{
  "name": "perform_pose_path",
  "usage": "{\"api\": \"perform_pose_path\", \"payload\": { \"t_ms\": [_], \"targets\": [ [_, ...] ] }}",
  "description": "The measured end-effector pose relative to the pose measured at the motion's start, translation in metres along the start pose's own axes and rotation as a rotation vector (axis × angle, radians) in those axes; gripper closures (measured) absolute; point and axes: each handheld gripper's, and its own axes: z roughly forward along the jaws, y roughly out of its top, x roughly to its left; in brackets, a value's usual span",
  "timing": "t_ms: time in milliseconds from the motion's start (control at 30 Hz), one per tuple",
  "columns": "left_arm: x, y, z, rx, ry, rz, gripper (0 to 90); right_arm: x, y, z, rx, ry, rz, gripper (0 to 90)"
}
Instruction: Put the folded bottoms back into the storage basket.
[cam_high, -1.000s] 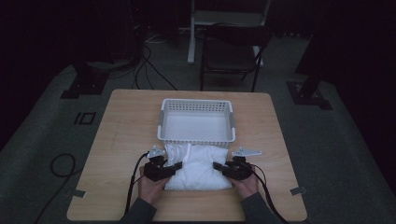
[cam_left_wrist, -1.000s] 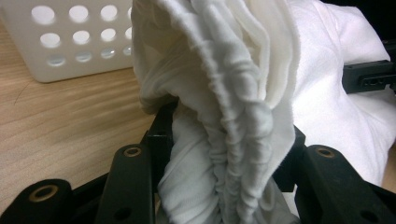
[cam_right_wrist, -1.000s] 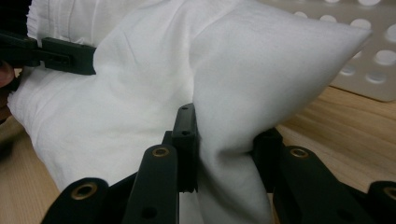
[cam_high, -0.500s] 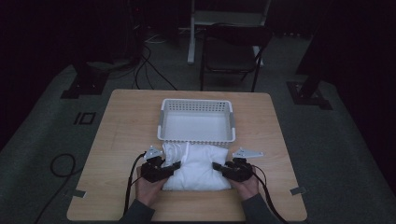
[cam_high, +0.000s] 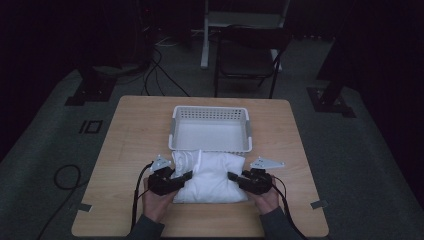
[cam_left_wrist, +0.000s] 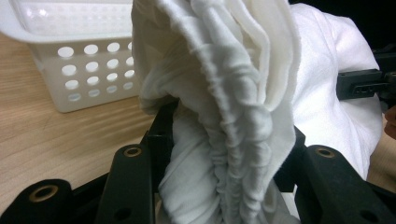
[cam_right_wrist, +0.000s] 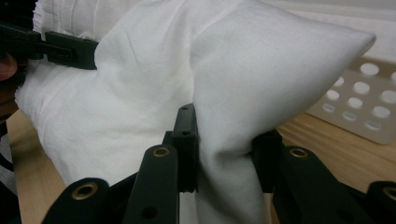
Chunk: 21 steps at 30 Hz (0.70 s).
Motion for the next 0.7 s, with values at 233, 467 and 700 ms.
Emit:
{"api": "perform_pose_path", "payload": {
  "t_ms": [233, 467, 700],
  "targets": [
    [0.0, 0.007, -0.008, -0.02, -0.009, 0.013, 54.4, 0.003, 0.005, -0.005, -0.017, 0.007, -0.016, 70.1],
    [-0.001, 0.014, -0.016, -0.048, -0.016, 0.015, 54.5, 0.01, 0.011, -0.008, -0.041, 0.002, -0.034, 70.3],
    [-0.003, 0.019, -0.021, -0.059, -0.018, 0.02, 54.5, 0.012, 0.018, -0.012, -0.059, -0.001, -0.045, 70.4]
  ]
}}
